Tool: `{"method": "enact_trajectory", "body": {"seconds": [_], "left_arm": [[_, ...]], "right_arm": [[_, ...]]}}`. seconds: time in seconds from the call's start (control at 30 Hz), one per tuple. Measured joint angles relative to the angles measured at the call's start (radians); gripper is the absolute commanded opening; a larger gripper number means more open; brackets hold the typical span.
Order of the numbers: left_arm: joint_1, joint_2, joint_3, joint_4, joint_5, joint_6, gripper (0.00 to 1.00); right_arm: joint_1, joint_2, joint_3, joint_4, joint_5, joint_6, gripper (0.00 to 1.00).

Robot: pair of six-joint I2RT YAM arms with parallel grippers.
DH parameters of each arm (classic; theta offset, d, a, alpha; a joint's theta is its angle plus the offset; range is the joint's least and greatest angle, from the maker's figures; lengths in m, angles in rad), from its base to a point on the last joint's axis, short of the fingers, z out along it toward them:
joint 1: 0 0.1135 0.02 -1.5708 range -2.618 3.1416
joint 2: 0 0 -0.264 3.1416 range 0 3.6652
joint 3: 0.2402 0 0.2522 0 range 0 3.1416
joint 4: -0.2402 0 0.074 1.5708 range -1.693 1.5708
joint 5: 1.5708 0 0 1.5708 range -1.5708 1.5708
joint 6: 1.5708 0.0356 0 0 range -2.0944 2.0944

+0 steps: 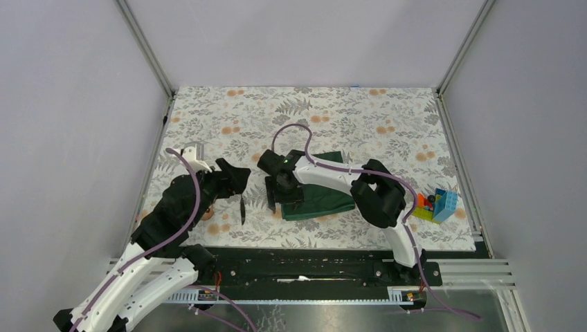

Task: Fold the napkin into a case and place the utensils inside
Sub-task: Smooth out the lower triangle-folded napkin at the center of the board, then pick up the lower triangle-folded napkin from the center of the board.

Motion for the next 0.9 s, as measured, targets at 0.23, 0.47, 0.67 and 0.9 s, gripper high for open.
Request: {"method": "enact_trajectory", "body": {"seconds": [0.23,0.47,0.67,0.9], "left_arm": [[0.0,-0.041,0.0,-0.03,0.0,0.003,0.77],[0.0,-0.053,0.0,-0.049,-0.003,0.027,0.78],[0.0,-0.075,0.0,-0.063,-0.011,0.037,0.79],[0.0,-0.091,0.0,-0.08,-0.022,0.038,0.79]], "right_arm": [[0.025,0.055,0.079,-0.071,0.04,0.031,0.49],[0.036,0.097,0.114,-0.119,0.06,0.039,0.55],[0.045,0.119,0.127,-0.142,0.067,0.04,0.55],[0.061,0.14,0.15,-0.174,0.117,0.04,0.43]]}}
